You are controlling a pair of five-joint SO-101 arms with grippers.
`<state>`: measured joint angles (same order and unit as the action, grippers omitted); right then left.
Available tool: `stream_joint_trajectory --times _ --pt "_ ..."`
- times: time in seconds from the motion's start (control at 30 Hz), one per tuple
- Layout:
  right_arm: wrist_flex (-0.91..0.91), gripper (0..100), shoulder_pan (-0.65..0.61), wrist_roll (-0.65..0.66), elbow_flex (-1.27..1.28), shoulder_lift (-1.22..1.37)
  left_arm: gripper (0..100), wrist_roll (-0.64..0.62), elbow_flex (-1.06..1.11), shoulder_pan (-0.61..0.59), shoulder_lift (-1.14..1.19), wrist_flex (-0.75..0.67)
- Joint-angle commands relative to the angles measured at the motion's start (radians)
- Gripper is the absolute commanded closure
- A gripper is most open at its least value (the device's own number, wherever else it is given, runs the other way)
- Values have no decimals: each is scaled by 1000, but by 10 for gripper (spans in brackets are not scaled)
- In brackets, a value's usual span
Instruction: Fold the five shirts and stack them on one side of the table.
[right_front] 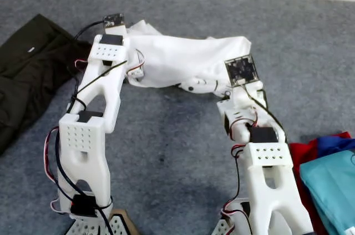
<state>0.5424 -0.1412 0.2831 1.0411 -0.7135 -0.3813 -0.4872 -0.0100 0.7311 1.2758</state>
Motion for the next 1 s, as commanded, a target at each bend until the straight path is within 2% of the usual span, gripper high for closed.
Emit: stream_joint_trajectory --times 0.0,0.07,0.23,0.33,0.47,0.63,0.7,0.87,0.97 --pt "-59 706 -10 8 35 -28 923 -9 -8 21 -65 -14" --pt "-116 706 -10 8 77 -28 998 -9 -12 44 -70 14" --pt "-151 706 -10 -3 122 -39 994 -9 -104 96 -162 249" --pt "-151 706 -5 -77 120 -39 994 -9 -148 91 -263 365" --pt "-150 706 -4 -92 119 -39 994 -3 -151 33 -424 471" --pt "-145 706 -2 -130 119 -36 994 6 -18 -128 -633 479" --pt "-122 706 -2 -144 117 -31 994 60 48 -166 -714 479" --pt "-96 706 -5 -147 116 -30 990 137 272 -176 -875 476" --pt "-96 706 -5 -147 116 -30 990 135 403 -176 -900 353"
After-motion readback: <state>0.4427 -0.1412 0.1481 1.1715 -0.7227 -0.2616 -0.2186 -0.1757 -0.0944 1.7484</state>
